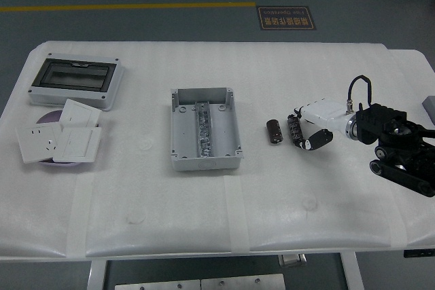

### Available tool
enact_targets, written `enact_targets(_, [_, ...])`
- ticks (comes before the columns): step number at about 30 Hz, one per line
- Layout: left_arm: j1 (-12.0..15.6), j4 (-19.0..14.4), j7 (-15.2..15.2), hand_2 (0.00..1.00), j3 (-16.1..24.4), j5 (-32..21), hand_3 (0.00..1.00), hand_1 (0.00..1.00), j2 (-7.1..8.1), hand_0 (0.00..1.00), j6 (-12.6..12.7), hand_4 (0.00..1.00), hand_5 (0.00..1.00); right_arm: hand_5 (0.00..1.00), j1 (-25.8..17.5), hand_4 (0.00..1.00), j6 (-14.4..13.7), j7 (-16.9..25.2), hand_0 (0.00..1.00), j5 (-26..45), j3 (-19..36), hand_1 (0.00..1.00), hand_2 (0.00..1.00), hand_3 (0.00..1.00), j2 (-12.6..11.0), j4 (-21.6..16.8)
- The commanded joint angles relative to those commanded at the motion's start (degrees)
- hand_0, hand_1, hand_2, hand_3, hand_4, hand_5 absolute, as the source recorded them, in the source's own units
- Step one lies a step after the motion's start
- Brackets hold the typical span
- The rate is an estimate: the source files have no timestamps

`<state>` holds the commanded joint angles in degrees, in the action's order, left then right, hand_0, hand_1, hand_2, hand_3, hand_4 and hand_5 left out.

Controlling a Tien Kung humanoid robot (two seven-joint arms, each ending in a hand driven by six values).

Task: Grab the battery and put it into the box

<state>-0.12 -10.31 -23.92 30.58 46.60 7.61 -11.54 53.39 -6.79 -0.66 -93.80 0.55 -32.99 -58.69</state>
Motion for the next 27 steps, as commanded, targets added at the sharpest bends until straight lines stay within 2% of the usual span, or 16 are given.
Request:
enact_targets(23, [-0.03,0.00,-0.25,0.512,-0.27,-0.08,0.560,0.674,0.02,0.703,-0.42,0.621,0.173,0.354,-0.09,0.719,-0.45,1.16,0.728,-0.14,1.19,0.686,0.775,0.830,-0.09,0.31])
enact_targets(24, [-0.04,0.00,-0.29,0.512,-0.27,-0.10,0.559,0.674,0.03,0.703,-0.48,0.620,0.172,0.346,-0.07,0.751,-0.47,1.24,0.727,-0.16,1.19,0.686,0.781,0.848,-0.10,0.32])
enact_targets(27, [-0.03,0.00,-0.45,0.512,-0.08,-0.01,0.559,0.674,0.02,0.703,-0.77,0.620,0.172,0.346,-0.05,0.751,-0.54,1.41,0.727,-0.31,1.14,0.686,0.781,0.848,-0.10,0.33])
